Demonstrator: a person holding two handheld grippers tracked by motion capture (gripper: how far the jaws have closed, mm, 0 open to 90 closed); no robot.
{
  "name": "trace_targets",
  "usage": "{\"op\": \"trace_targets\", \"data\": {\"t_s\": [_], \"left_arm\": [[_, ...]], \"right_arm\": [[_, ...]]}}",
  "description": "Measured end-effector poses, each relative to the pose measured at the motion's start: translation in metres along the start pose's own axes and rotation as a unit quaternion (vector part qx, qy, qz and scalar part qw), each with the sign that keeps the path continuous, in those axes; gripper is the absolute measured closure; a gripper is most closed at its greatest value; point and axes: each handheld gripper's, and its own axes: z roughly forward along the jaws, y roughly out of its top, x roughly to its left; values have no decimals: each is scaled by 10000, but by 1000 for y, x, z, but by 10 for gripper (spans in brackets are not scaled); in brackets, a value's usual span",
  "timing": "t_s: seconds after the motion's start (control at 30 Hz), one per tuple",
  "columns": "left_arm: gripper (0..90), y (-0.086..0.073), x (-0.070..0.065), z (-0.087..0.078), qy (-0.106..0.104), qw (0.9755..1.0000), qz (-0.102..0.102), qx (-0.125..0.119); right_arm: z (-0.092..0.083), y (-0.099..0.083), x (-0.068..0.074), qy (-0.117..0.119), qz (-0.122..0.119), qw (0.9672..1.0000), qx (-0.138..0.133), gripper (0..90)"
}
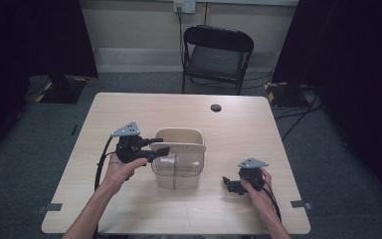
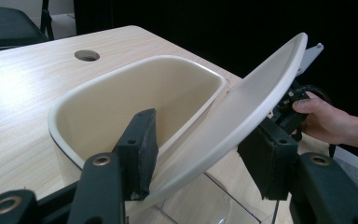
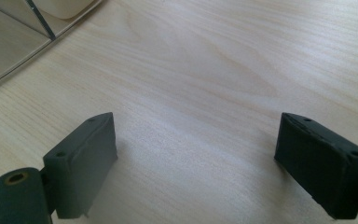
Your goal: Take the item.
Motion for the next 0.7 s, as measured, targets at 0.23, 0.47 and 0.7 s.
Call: {"op": "trace_targets", "data": {"t_s": [0.23,0.47,0.7], "left_arm": [[474,0,0,0,-9,10000,-11,-13],[476,0,0,0,-29,10000,-31,-24],[476,0,0,0,-37,10000,-36,-22]], "right_arm": [[0,0,0,2,-3,10000,1,118],[0,0,0,0,1,10000,0,118],[0,0,0,0,-2,10000,0,119]]}}
